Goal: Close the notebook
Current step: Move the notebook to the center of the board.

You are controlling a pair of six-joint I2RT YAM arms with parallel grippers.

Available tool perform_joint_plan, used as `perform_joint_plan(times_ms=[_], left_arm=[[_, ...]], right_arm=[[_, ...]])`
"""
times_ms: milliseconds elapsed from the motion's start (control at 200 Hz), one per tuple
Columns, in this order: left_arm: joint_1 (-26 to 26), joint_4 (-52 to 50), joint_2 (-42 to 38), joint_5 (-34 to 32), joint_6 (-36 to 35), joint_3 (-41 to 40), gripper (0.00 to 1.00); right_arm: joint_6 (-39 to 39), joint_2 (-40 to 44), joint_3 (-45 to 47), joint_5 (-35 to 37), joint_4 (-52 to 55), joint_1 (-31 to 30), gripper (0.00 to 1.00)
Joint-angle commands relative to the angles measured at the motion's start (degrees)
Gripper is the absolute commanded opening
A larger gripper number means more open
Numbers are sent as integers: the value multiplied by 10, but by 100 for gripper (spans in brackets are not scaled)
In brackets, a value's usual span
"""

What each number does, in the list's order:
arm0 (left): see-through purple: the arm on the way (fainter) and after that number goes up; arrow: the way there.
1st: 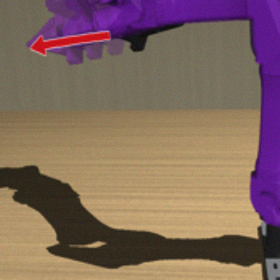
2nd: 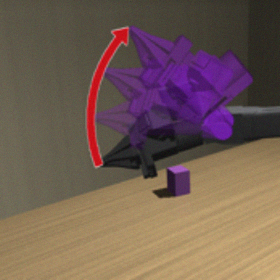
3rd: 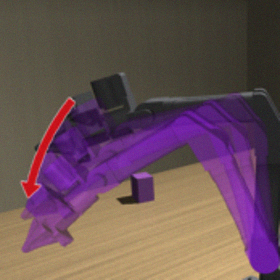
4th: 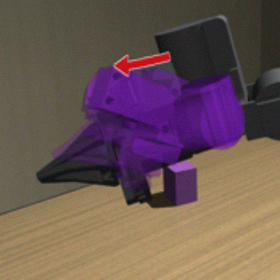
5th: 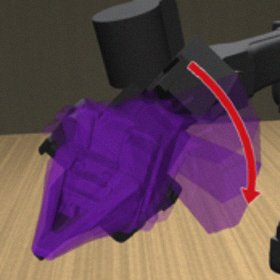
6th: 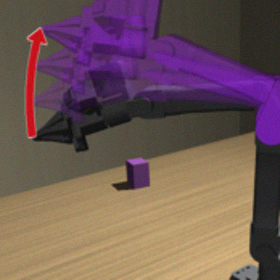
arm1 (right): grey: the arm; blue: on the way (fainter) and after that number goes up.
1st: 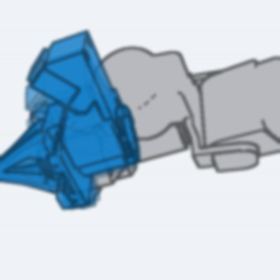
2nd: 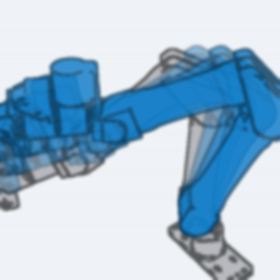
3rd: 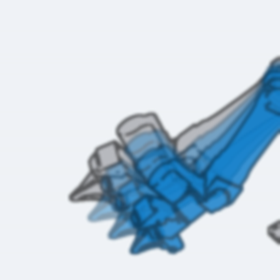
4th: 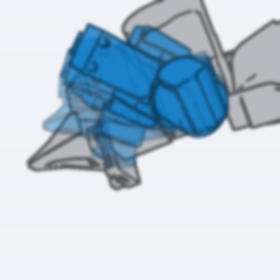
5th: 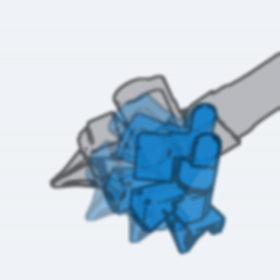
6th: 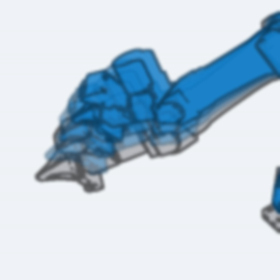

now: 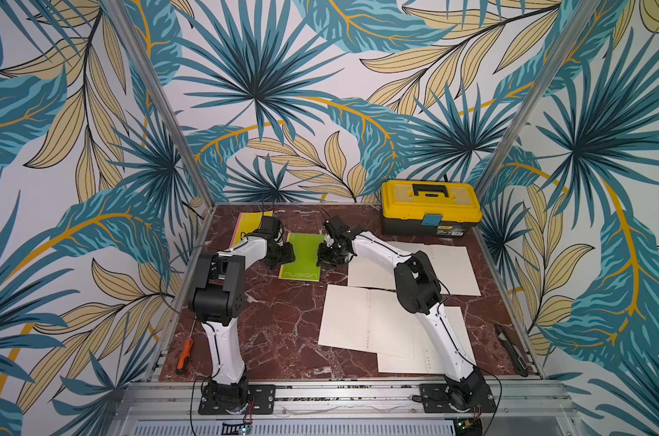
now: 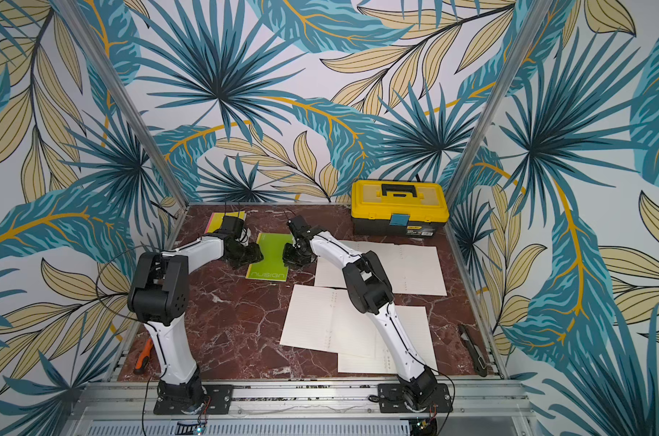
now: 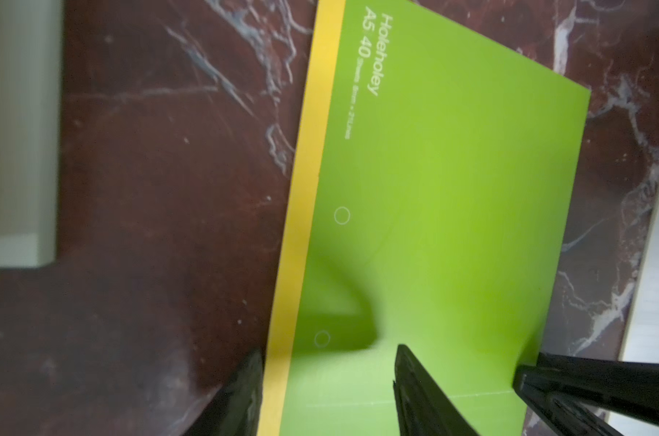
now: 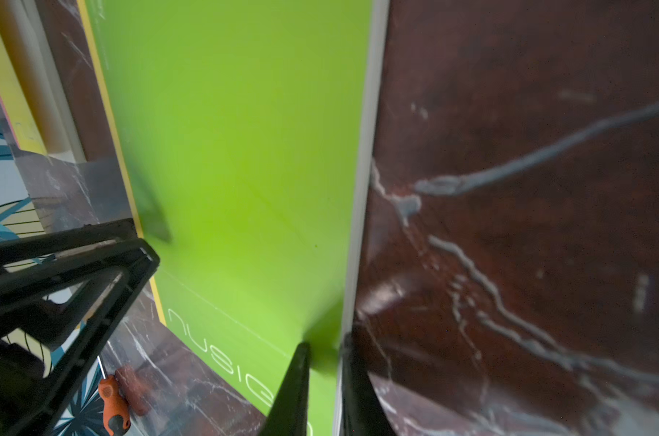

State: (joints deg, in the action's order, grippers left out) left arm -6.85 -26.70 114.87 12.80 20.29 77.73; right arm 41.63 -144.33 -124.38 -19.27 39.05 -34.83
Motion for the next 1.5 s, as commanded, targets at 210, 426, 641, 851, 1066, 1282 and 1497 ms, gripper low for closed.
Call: perform_joint_plan(times_ms=[210,426,641,851,1066,1282,1497], left_arm=[[1,-20,81,83,-14,73,56],[9,-28,106,93,-15,112,56],[19,-39,130,102,-16,148,56],[30,-64,162,106,-18,205,56],[41,-82,182,109,-24,240,56],[47,-80,174,112,-21,232,56],[47,-80,159,108,-21,219,56]], right_arm=[[46,-94,-112,-24,-61,2,19],[73,-138,-178,-55,-94,14,23],[105,-181,-218,-71,-127,15,25],[119,-185,-220,-68,-137,16,26],[41,-113,-163,-39,-118,18,30],[-41,-61,-191,-77,-108,27,37],[-49,-46,-204,-95,-74,41,41]])
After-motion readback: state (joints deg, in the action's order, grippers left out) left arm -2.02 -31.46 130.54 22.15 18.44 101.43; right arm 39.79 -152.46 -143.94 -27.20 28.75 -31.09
